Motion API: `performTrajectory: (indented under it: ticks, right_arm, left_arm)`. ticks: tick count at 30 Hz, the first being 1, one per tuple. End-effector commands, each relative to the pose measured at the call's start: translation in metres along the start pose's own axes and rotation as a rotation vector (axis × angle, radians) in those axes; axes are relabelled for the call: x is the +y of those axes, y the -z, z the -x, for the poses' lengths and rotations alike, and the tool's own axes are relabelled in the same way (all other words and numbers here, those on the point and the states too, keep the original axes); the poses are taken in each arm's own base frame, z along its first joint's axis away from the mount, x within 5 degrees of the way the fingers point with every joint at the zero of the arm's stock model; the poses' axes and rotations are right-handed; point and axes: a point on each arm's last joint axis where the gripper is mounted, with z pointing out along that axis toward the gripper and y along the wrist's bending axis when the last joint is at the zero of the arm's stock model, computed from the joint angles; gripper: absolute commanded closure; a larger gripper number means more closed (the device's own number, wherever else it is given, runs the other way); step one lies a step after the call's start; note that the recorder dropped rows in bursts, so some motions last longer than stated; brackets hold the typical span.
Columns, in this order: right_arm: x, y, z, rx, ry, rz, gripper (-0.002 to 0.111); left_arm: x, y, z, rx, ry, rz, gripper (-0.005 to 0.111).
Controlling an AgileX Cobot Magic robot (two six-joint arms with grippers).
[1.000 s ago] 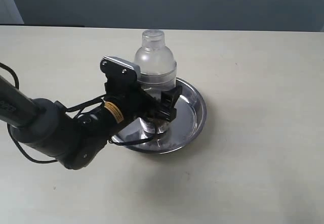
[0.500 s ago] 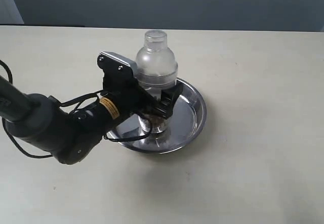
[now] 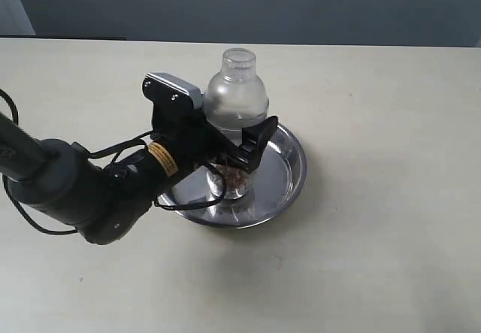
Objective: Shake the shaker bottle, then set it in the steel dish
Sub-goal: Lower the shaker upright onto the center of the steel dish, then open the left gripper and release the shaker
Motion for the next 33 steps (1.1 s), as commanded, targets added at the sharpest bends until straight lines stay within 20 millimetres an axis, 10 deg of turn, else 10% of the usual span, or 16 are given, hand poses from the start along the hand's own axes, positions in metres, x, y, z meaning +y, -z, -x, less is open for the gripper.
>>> performTrajectory:
  ticks: [1,33]
  right_arm:
    - [0.000,0.000,0.000,-0.011,0.002,0.002,0.109]
    - [0.000,0.000,0.000,-0.011,0.002,0.002,0.109]
  left_arm:
    - [-0.002,0.000,0.011,-0.050,0.007,-0.006,0.001]
    - [-0.013,0.011,0.073,-0.204,-0.060,-0.021,0.001]
